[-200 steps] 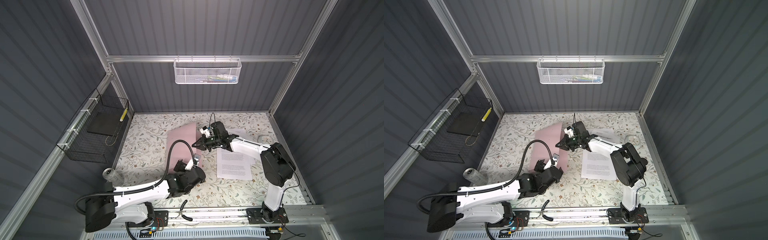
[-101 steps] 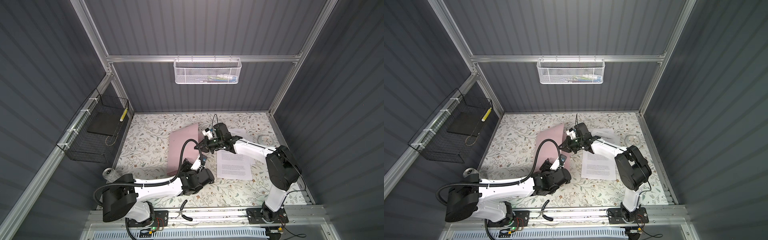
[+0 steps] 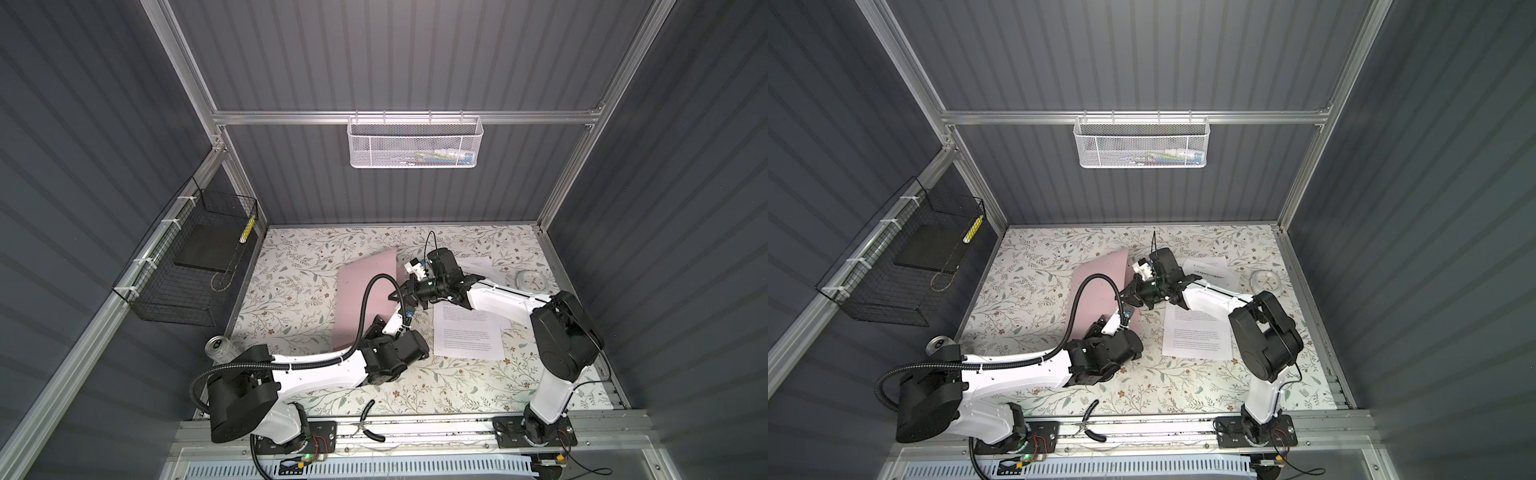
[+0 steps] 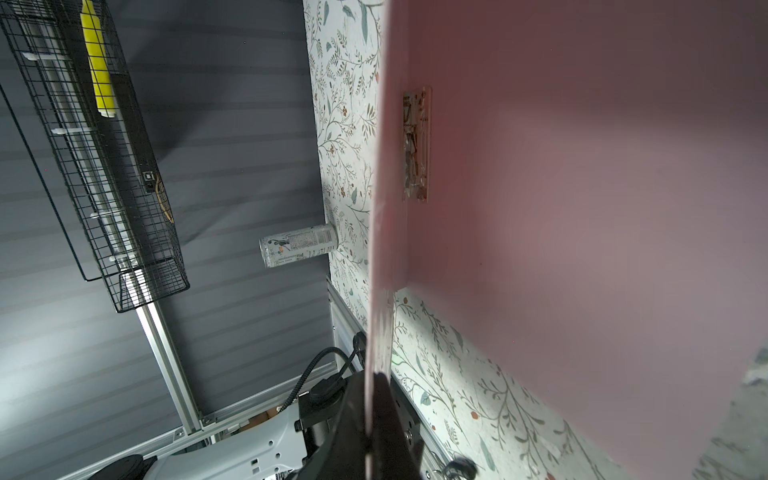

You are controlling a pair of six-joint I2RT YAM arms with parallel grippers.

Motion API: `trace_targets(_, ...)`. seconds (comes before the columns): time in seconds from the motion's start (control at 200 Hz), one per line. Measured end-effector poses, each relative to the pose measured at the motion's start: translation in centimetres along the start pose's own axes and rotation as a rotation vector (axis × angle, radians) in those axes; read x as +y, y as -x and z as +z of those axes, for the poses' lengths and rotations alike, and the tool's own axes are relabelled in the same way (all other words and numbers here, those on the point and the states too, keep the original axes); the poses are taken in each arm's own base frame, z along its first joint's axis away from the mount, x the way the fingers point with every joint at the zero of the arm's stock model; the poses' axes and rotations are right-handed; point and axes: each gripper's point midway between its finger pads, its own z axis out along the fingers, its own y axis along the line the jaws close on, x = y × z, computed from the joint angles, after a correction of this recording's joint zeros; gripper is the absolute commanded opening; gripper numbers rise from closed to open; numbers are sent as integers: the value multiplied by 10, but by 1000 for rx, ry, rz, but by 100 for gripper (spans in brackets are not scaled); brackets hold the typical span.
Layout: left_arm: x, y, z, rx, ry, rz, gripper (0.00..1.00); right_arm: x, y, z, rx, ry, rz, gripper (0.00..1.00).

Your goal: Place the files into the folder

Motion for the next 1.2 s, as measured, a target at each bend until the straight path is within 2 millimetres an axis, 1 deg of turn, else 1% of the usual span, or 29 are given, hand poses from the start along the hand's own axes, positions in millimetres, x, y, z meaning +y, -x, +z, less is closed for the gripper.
trace_targets(0.245,-3,5,3,7,7,53,0,-2,4,-3,-9,-3,15,0)
trace_targets(0.27,-3,6,3,5,6,53,0,-2,4,-4,-9,-2,16,8)
trace_targets(0.31,-3,7,3,3,5,54,0,-2,5,-5,-10,1,18,29)
trace_targets(0.33,-2,8,2,1,5,49,0,-1,5,-6,-12,2,21,37)
trace_targets(0.36,0,9,2,0,5,39,0,1,6,-8,-13,8,17,44)
trace_targets(0.405,3,12,1,-1,-7,5,0,7,7,-14,-14,24,6,50)
trace_targets(0.47,14,16,-1,-4,-17,-64,0,17,8,-22,-20,48,-16,55)
trace_targets(0.555,39,28,-6,-30,-35,-224,0,34,13,-36,-34,83,-58,60)
trace_targets(0.565,45,29,-7,-37,-34,-254,0,36,13,-37,-35,87,-64,60)
trace_targets(0.585,50,30,-9,-45,-40,-289,0,39,15,-40,-42,93,-69,61)
trace_targets(0.61,62,33,-13,-66,-47,-366,0,44,18,-45,-51,104,-80,63)
trace_targets(0.615,62,33,-13,-66,-47,-366,0,45,18,-46,-53,105,-82,63)
trace_targets(0.67,80,33,-17,-90,-50,-472,0,52,23,-55,-69,123,-101,64)
trace_targets(0.721,90,34,-21,-104,-55,-542,0,57,26,-62,-83,136,-110,65)
trace_targets(0.801,91,34,-26,-113,-88,-605,0,62,31,-72,-105,153,-120,65)
trace_targets(0.856,91,29,-28,-116,-109,-639,0,64,34,-76,-118,160,-125,62)
trace_targets(0.951,94,17,-34,-136,-142,-716,0,64,35,-77,-122,159,-127,51)
trace_targets(1.031,102,5,-41,-170,-161,-815,0,59,32,-72,-113,140,-141,45)
trace_targets(1.086,107,-5,-44,-191,-169,-877,0,52,30,-66,-103,114,-135,44)
trace_targets(1.156,113,-15,-48,-217,-175,-954,0,41,26,-52,-78,78,-133,43)
trace_targets(1.196,116,-21,-50,-224,-174,-983,0,35,24,-40,-59,56,-128,43)
